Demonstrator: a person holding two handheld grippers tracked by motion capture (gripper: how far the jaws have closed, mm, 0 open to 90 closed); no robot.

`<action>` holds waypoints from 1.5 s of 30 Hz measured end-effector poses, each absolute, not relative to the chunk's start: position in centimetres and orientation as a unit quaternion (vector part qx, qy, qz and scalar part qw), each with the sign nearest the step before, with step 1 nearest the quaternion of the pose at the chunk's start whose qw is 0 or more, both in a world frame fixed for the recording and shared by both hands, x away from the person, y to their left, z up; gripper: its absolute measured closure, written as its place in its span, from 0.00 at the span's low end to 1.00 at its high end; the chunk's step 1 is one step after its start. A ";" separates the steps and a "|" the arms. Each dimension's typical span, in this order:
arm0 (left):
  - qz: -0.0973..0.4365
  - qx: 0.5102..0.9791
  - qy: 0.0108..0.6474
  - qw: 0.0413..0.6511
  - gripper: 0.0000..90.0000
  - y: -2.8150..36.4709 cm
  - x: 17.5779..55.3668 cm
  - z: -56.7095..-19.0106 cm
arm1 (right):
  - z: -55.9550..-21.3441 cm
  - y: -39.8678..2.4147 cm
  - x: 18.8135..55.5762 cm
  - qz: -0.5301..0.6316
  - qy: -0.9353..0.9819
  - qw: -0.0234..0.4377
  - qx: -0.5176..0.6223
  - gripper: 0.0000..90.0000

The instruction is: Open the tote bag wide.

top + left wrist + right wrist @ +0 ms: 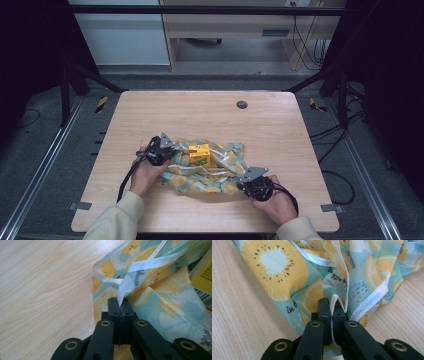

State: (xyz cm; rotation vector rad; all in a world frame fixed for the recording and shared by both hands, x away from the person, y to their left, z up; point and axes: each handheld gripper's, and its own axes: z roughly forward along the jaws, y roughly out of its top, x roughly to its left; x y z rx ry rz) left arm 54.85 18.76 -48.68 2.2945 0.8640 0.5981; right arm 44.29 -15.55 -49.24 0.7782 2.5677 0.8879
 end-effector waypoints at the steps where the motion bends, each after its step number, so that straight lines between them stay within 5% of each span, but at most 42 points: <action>1: 0.226 0.866 0.326 0.304 1.00 18.8 54.9 -48.7 | -49.2 -15.6 44.3 0.310 0.897 0.157 0.272 0.99; 20: 0.215 0.868 0.332 0.299 0.98 18.9 55.1 -48.8 | -49.1 -15.7 44.6 0.309 0.892 0.162 0.287 0.98; 28: 0.223 0.866 0.330 0.302 0.90 19.3 54.8 -48.1 | -48.6 -15.5 44.7 0.321 0.885 0.161 0.296 0.88; 37: 0.241 0.858 0.331 0.311 0.71 19.5 54.4 -47.0 | -47.9 -15.2 44.8 0.326 0.880 0.170 0.300 0.69; 45: 0.251 0.856 0.319 0.320 0.46 19.2 53.7 -44.9 | -46.5 -14.8 44.4 0.333 0.874 0.188 0.298 0.35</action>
